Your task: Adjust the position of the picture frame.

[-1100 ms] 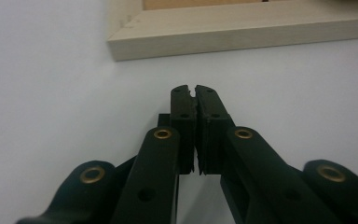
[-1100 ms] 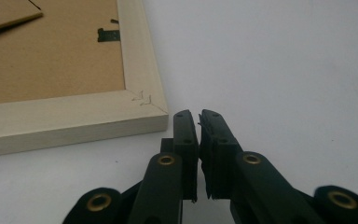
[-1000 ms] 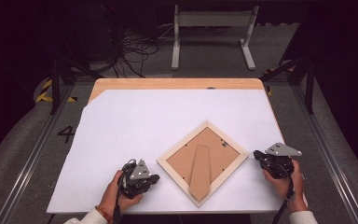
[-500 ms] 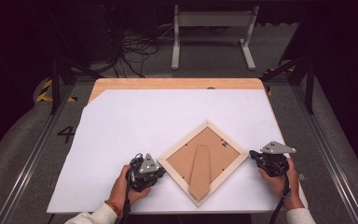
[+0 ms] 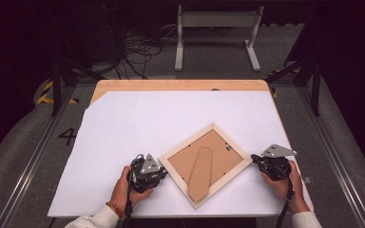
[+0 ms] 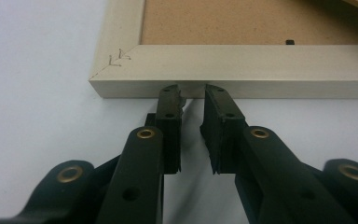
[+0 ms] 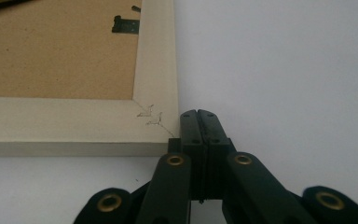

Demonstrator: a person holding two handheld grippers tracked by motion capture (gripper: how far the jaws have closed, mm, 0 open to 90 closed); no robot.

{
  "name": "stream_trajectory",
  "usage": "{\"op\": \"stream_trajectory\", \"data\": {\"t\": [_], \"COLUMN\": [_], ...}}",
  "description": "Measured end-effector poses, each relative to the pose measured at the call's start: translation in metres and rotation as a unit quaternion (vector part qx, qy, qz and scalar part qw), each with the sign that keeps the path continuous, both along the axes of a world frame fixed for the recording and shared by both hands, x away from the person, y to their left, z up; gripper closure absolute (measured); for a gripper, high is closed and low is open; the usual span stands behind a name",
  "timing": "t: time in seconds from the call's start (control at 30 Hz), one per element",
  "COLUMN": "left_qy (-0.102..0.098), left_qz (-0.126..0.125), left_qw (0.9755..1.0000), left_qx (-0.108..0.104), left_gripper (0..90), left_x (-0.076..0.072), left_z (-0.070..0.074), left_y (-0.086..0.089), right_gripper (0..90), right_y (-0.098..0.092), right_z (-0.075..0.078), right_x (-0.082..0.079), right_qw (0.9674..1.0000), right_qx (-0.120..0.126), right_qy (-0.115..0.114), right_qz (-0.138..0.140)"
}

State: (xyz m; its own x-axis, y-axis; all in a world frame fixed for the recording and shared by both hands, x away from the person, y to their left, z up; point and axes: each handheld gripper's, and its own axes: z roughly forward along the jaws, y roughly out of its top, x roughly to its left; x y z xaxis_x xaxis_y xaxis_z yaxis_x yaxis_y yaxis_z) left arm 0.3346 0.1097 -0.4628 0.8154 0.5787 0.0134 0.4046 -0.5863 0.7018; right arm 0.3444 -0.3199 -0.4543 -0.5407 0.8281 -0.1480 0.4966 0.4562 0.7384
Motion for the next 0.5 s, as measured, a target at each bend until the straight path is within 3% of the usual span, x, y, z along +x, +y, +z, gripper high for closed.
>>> {"op": "stream_trajectory", "data": {"t": [0.5], "left_qy": [0.004], "left_qz": [0.027], "left_qw": [0.9996], "left_qx": [0.004], "left_gripper": [72.5], "left_x": [0.014], "left_z": [0.001], "left_y": [0.008], "right_gripper": [90.0], "right_y": [0.011], "right_z": [-0.002], "right_x": [-0.007], "right_qw": [0.9999], "right_qx": [0.004], "right_qy": [-0.006], "right_qz": [-0.013]}}
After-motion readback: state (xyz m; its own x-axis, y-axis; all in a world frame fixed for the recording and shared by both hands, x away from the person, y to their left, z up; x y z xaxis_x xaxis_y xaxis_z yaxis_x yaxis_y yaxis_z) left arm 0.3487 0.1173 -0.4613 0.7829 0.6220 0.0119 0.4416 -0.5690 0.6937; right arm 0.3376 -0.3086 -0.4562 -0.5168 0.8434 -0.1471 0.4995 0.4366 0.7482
